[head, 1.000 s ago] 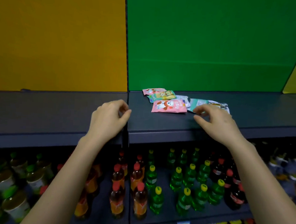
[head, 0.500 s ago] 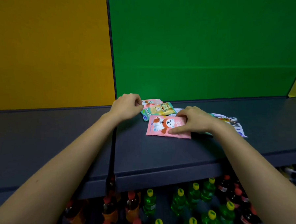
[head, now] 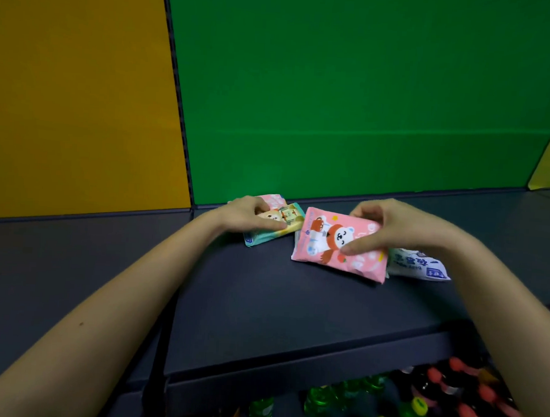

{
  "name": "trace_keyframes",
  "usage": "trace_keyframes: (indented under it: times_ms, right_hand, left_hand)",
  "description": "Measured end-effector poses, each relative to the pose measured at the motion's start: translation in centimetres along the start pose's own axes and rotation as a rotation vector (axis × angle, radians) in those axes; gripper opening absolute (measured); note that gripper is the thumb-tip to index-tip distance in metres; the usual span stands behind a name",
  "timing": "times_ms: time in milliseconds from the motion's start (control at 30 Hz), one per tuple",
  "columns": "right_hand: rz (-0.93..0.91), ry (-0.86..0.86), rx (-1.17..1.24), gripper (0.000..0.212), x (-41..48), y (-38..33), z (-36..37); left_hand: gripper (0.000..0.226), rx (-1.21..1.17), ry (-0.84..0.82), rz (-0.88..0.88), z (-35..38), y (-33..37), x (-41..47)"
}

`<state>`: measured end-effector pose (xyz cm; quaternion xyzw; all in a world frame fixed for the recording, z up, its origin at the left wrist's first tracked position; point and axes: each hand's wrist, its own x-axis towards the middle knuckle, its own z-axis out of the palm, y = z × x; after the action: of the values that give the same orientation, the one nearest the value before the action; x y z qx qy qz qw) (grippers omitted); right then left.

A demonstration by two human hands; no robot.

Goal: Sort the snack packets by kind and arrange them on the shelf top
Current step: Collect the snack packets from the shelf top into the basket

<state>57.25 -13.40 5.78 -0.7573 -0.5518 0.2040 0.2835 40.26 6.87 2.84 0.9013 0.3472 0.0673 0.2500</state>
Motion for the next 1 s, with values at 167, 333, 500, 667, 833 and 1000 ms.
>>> trace_keyframes:
  times_ms: [167,333,500,667,833,1000]
  right_hand:
    - [0.097,-0.074,0.155,0.036,-0.3,1.7,-0.9]
    - [0.105,-0.069,0.307,0.028,-0.4,2.5,-1.1]
    - [0.085,-0.059,0.593,0.042,-0.4,2.2,-0.6]
    - [-0.03,-0.014,0.776,0.044,0.0,-0.1,0.5]
    - [-0.191,-0.162,0.829,0.03,0.1,-4.3,3.5]
    - [-0.324,-0.323,0.824,0.027,-0.3,-9.9,8.8]
  left_hand:
    - [0.083,-0.007,-0.083,-0.101,-0.4,-0.2,0.2]
    - [0.051,-0.238,-0.033,-0.125,-0.2,0.2,-0.7]
    - [0.047,-0.53,0.215,-0.161,-2.0,0.2,-3.8]
    - [0.045,-0.79,0.488,-0.184,-3.4,-0.3,-8.9]
    - [0.048,-0.853,0.69,-0.244,-3.0,-2.0,-16.1]
    - [0.035,-0.812,0.935,-0.365,-1.0,-4.1,-26.3]
